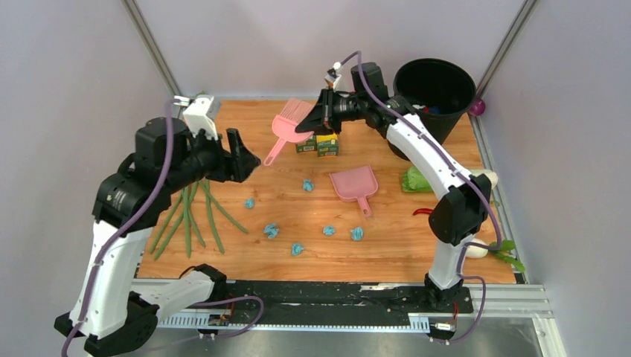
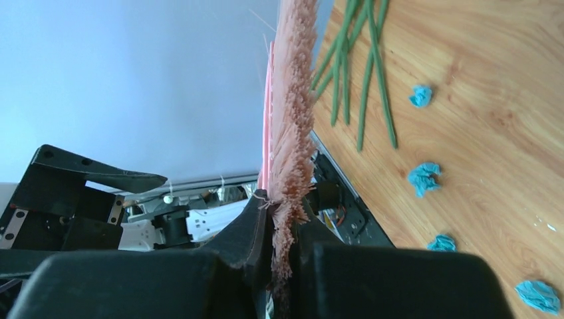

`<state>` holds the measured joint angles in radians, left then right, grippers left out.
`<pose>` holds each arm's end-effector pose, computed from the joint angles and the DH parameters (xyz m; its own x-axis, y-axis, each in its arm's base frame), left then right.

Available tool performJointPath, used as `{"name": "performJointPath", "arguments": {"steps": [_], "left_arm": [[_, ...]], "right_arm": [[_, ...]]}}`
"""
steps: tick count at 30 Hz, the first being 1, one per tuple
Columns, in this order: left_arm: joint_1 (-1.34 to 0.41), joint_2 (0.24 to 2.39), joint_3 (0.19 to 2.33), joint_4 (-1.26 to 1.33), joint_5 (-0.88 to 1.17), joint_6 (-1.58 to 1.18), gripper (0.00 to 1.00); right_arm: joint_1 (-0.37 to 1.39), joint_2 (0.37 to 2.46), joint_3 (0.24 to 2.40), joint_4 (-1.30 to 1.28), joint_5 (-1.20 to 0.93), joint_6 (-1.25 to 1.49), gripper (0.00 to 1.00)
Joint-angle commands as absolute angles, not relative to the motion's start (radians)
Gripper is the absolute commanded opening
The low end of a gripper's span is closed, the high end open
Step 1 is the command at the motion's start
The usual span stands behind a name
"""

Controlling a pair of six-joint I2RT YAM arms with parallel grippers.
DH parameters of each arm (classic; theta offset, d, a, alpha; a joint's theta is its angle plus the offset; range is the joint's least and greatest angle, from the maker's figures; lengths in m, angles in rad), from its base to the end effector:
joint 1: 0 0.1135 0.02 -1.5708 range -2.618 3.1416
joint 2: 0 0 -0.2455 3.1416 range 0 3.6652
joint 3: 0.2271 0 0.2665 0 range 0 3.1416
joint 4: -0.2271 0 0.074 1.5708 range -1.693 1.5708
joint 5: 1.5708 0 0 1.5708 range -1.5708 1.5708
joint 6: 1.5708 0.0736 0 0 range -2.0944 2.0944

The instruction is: Sweep away the paper scraps from the table

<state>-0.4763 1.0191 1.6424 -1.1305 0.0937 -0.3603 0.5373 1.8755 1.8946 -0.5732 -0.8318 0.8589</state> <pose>0.1709 -0.0959 0.4513 -0.5905 -0.0903 -0.8020 0.3430 0.8714 -0.3507 0.3649 0.2807 0.3476 -0.9651 0.0186 -0.2611 -0.2357 0.3718 0.8979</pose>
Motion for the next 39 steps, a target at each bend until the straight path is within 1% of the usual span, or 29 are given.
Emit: {"name": "performJointPath", "arguments": {"steps": [1,3,5,7,9,12,15,20,25,28,32,39], "left_arm": [[-0.479,1.015,1.752,-1.069,0.074,-0.483,0.79],[-0.477,1.011,1.770,-1.049,0.072,-0.512,0.79],[-0.476,1.003,1.776,-1.025,0.052,-0.547,0.78],[-0.477,0.976,1.767,-0.997,0.026,-0.600,0.77],[-0.477,0.942,1.740,-0.939,0.014,-0.658,0.73],[-0.477,0.884,1.700,-0.774,0.018,-0.768,0.72],[-0.477,0.827,1.634,-0.622,0.044,-0.839,0.73],[-0.477,0.824,1.589,-0.453,0.116,-0.905,0.71],[-0.476,0.837,1.516,-0.278,0.219,-0.982,0.65],[-0.477,0.865,1.514,-0.275,0.248,-0.992,0.62],[-0.477,0.851,1.471,-0.209,0.236,-1.015,0.62],[-0.477,0.871,1.480,-0.186,0.264,-1.029,0.61]], "right_arm": [[0.545,1.769,1.962,-0.454,-0.890,0.957,0.00],[0.543,1.744,1.956,-0.395,-0.887,0.998,0.00],[0.543,1.706,1.916,-0.274,-0.905,1.081,0.00],[0.543,1.655,1.841,-0.079,-0.914,1.188,0.00],[0.543,1.605,1.748,0.134,-0.891,1.291,0.00],[0.541,1.543,1.634,0.349,-0.844,1.394,0.00],[0.541,1.506,1.573,0.495,-0.804,1.483,0.00],[0.541,1.471,1.545,0.575,-0.736,1.545,0.00],[0.543,1.469,1.551,0.603,-0.707,1.560,0.00],[0.543,1.488,1.569,0.641,-0.709,1.581,0.00],[0.543,1.490,1.583,0.654,-0.700,1.585,0.00],[0.543,1.483,1.565,0.644,-0.704,1.577,0.00]]}}
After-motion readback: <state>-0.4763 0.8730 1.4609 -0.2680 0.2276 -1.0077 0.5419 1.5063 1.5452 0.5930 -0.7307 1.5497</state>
